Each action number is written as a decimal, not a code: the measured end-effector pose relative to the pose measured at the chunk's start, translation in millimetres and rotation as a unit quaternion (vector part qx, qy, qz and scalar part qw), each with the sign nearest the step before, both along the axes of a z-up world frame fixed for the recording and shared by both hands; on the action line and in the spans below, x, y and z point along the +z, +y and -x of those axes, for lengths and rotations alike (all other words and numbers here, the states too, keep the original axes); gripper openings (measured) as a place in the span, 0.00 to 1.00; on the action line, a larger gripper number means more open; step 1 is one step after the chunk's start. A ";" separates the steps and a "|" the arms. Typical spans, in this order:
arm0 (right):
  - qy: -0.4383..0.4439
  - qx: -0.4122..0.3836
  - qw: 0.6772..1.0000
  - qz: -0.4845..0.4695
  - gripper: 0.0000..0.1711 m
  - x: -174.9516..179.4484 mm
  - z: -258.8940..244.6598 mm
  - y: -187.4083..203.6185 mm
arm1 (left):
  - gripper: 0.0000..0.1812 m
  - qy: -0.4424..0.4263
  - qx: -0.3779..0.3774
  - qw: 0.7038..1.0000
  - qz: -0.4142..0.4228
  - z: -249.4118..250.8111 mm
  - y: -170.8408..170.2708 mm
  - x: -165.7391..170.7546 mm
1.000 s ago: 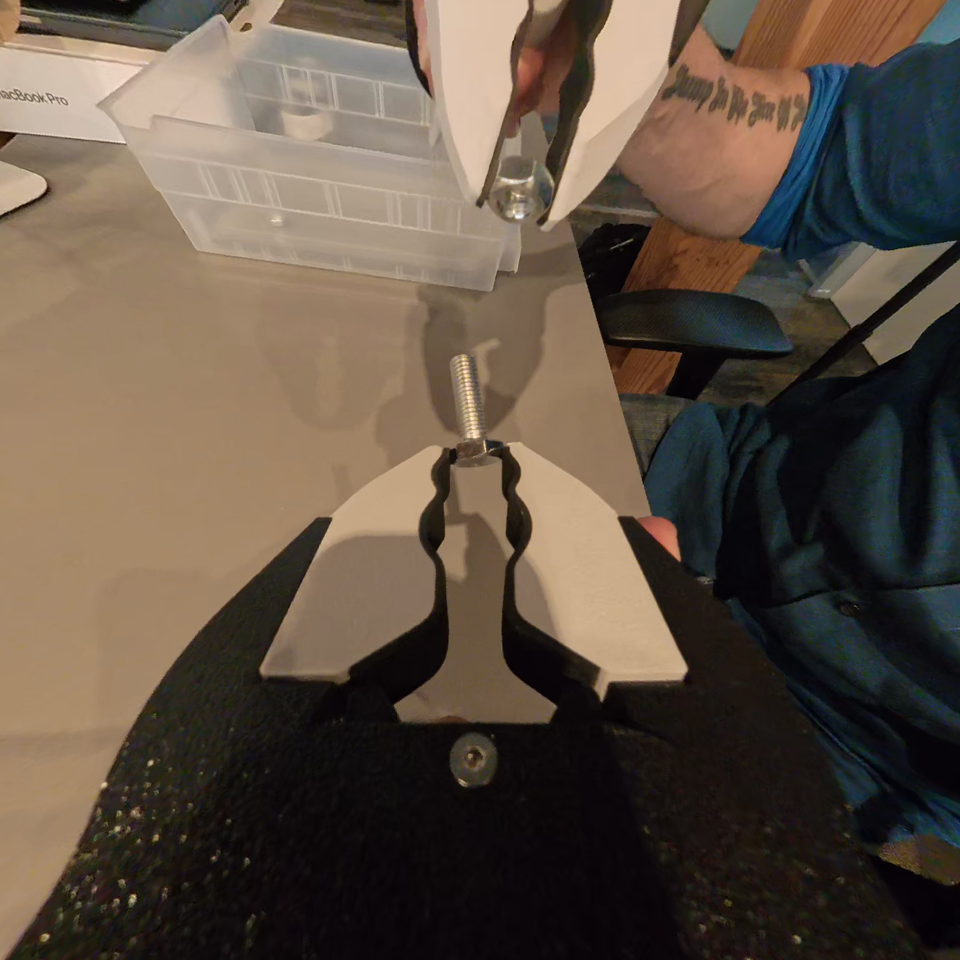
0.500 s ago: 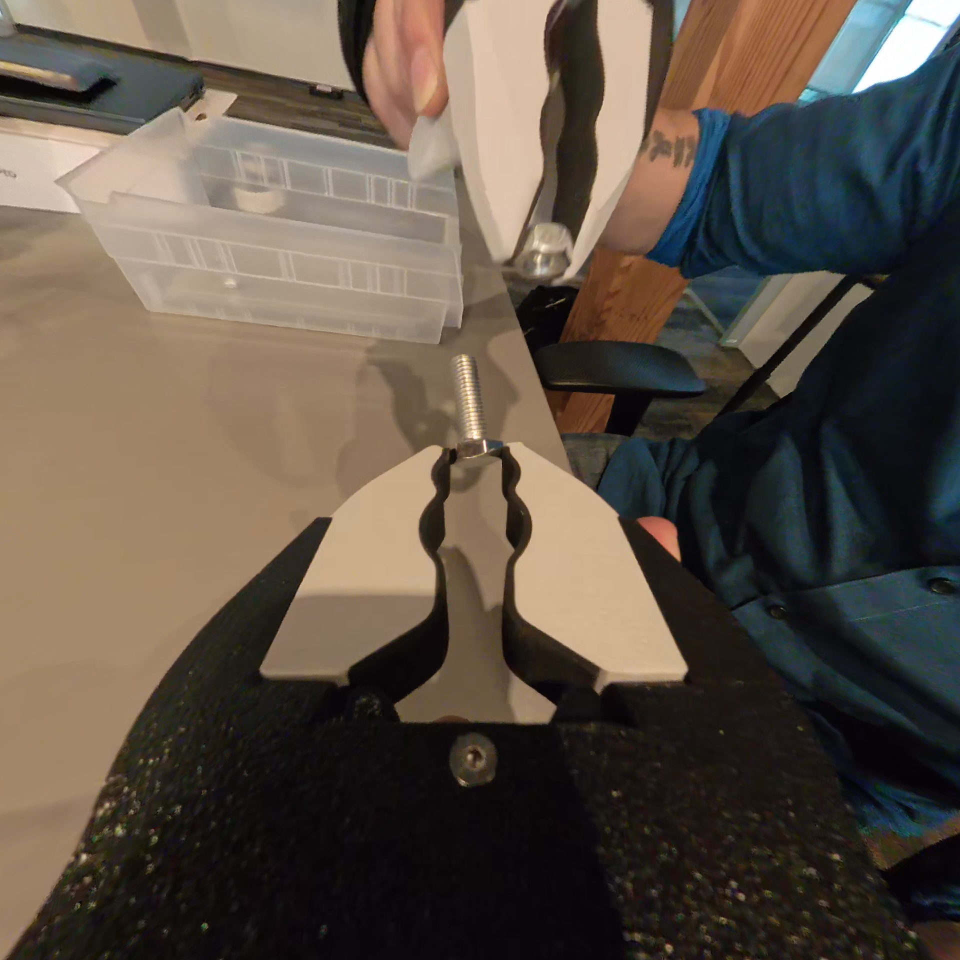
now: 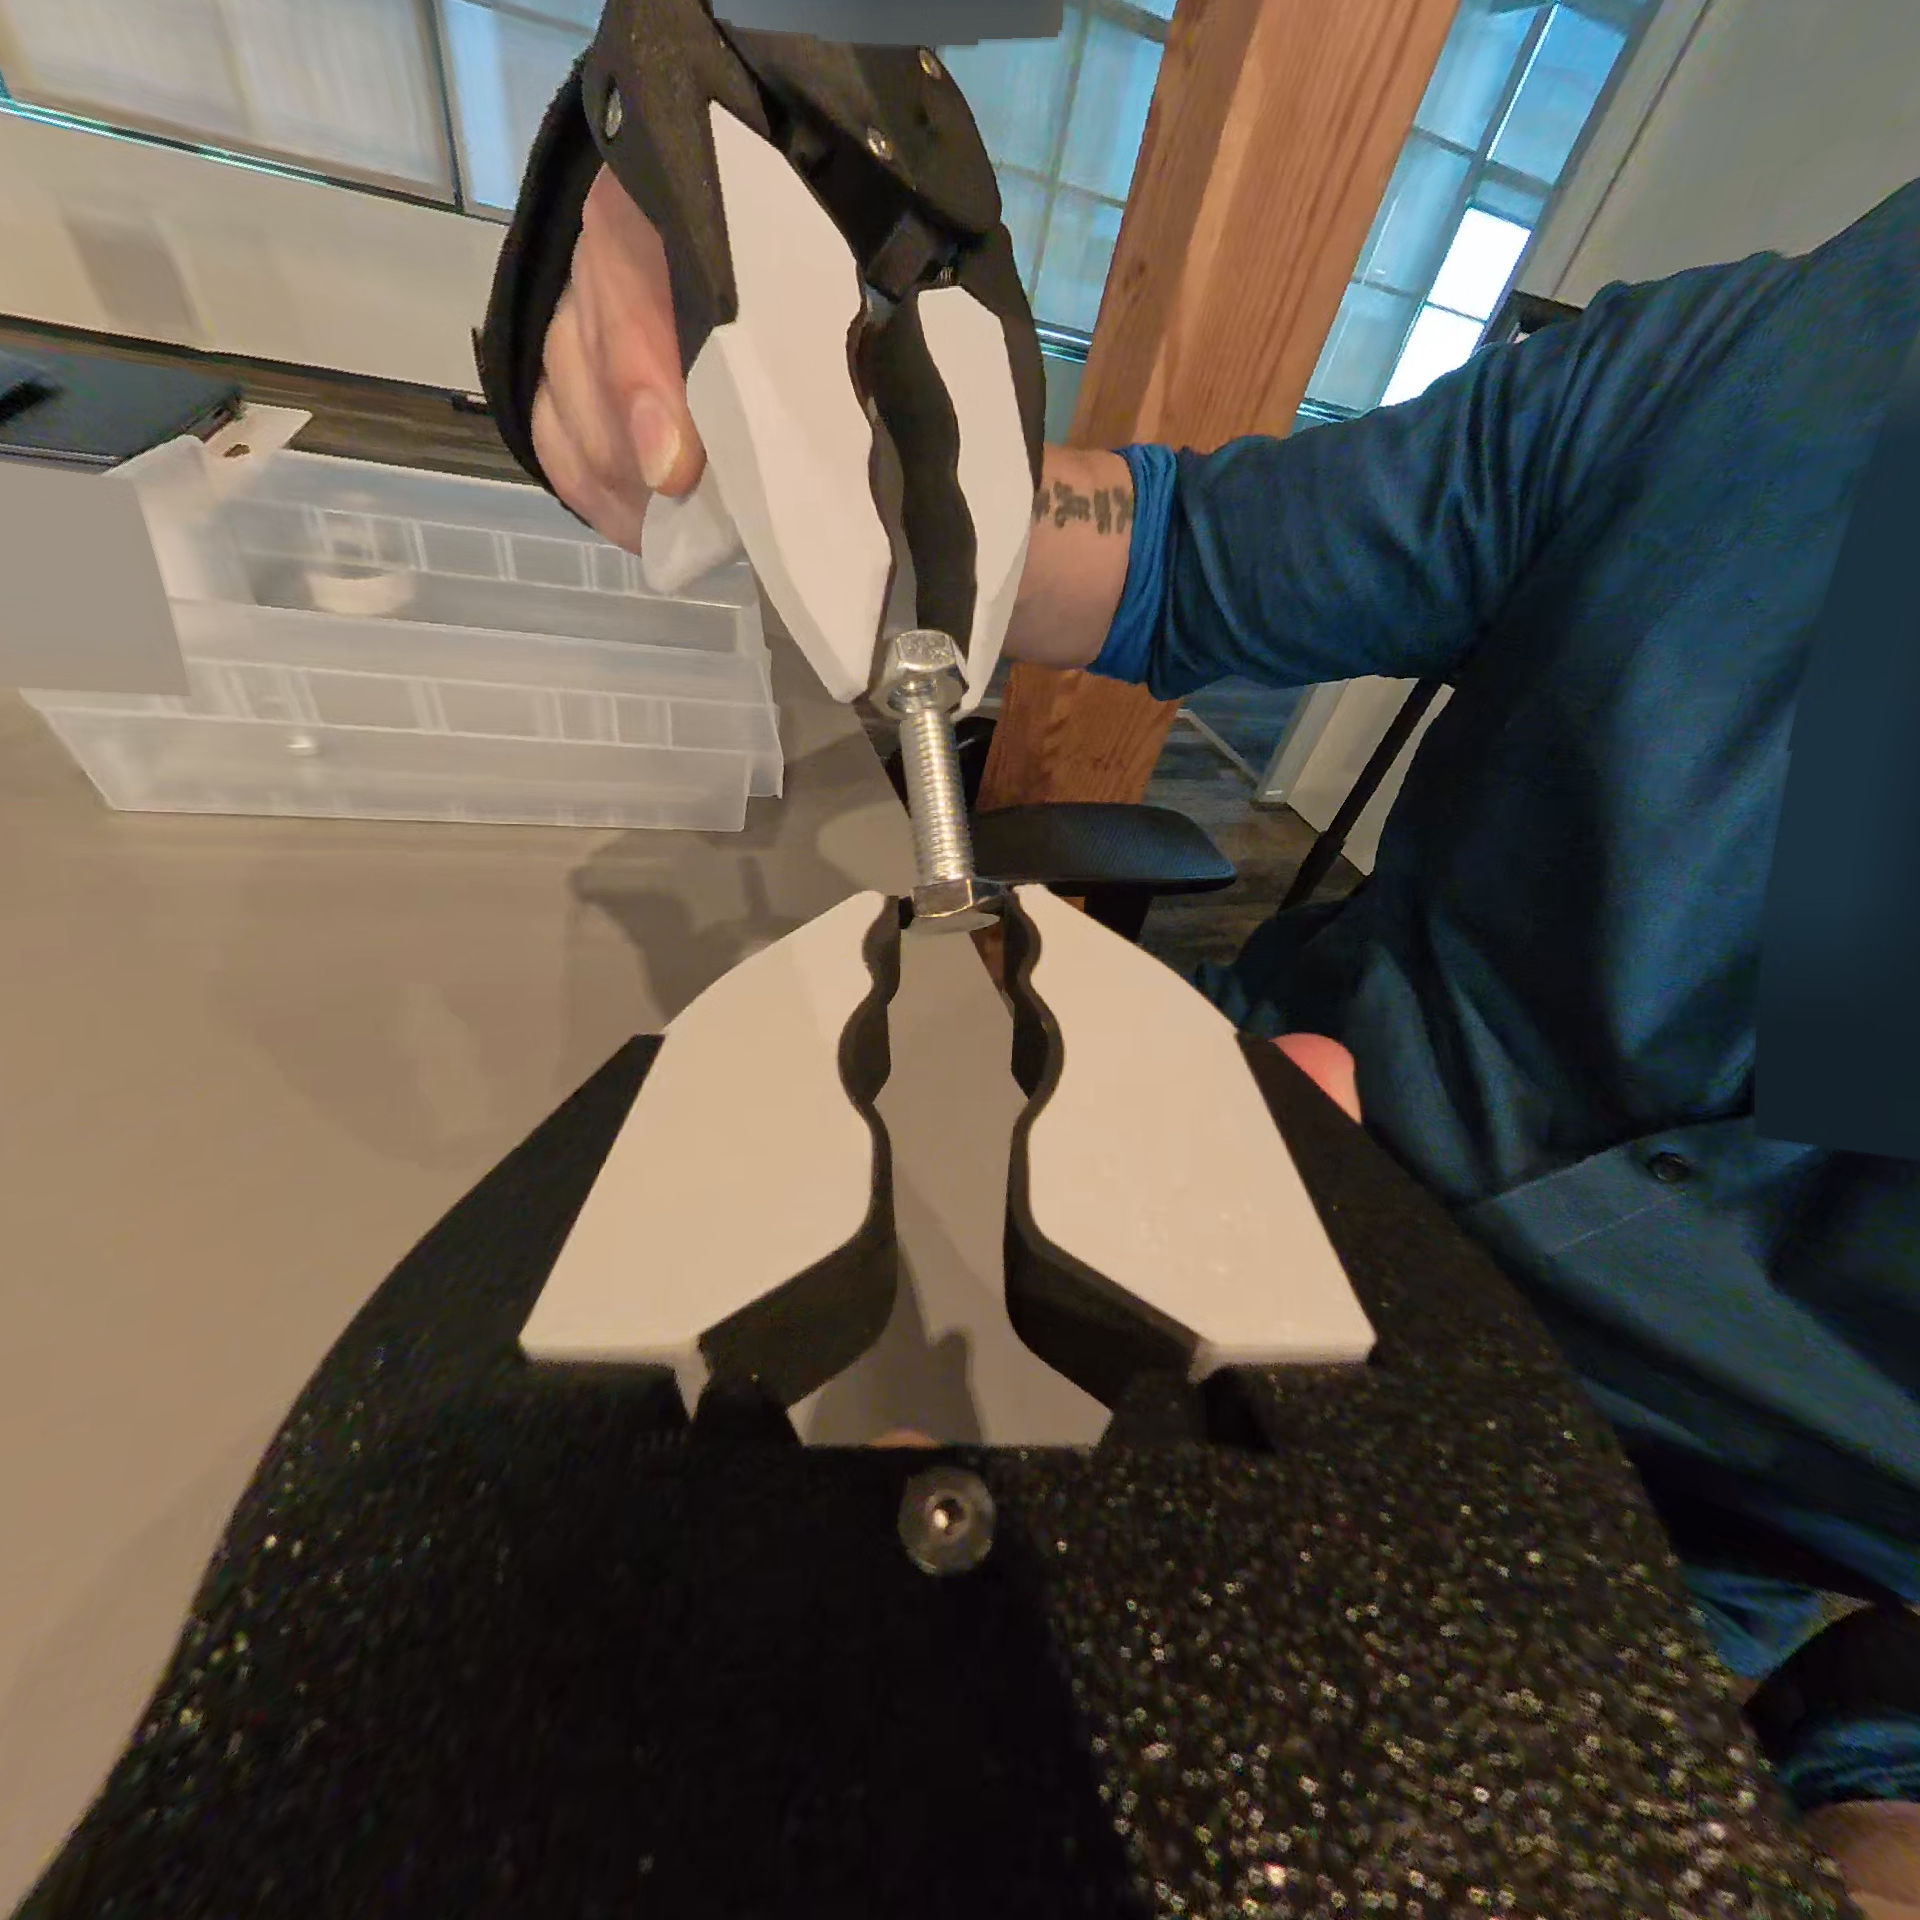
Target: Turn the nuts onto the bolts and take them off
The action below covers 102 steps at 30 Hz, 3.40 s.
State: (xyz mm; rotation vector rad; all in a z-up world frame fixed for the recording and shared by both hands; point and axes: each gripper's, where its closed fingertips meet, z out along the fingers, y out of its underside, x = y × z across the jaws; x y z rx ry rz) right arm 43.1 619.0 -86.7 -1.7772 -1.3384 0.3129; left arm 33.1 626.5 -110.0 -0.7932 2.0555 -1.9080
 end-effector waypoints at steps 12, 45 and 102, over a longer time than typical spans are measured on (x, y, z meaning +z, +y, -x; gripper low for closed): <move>-0.028 0.024 0.999 0.008 0.10 -7.2 3.5 -0.9 | 0.10 0.010 -0.009 1.000 -0.003 0.0 -4.7 -3.6; 0.348 -0.174 0.803 0.450 0.09 -26.6 -24.8 -1.4 | 0.10 -0.031 0.154 0.959 -0.235 -27.0 8.4 -25.6; 0.440 -0.208 0.735 0.473 0.10 -44.0 -36.8 5.4 | 0.10 -0.081 0.235 0.881 -0.402 -35.5 17.6 -35.3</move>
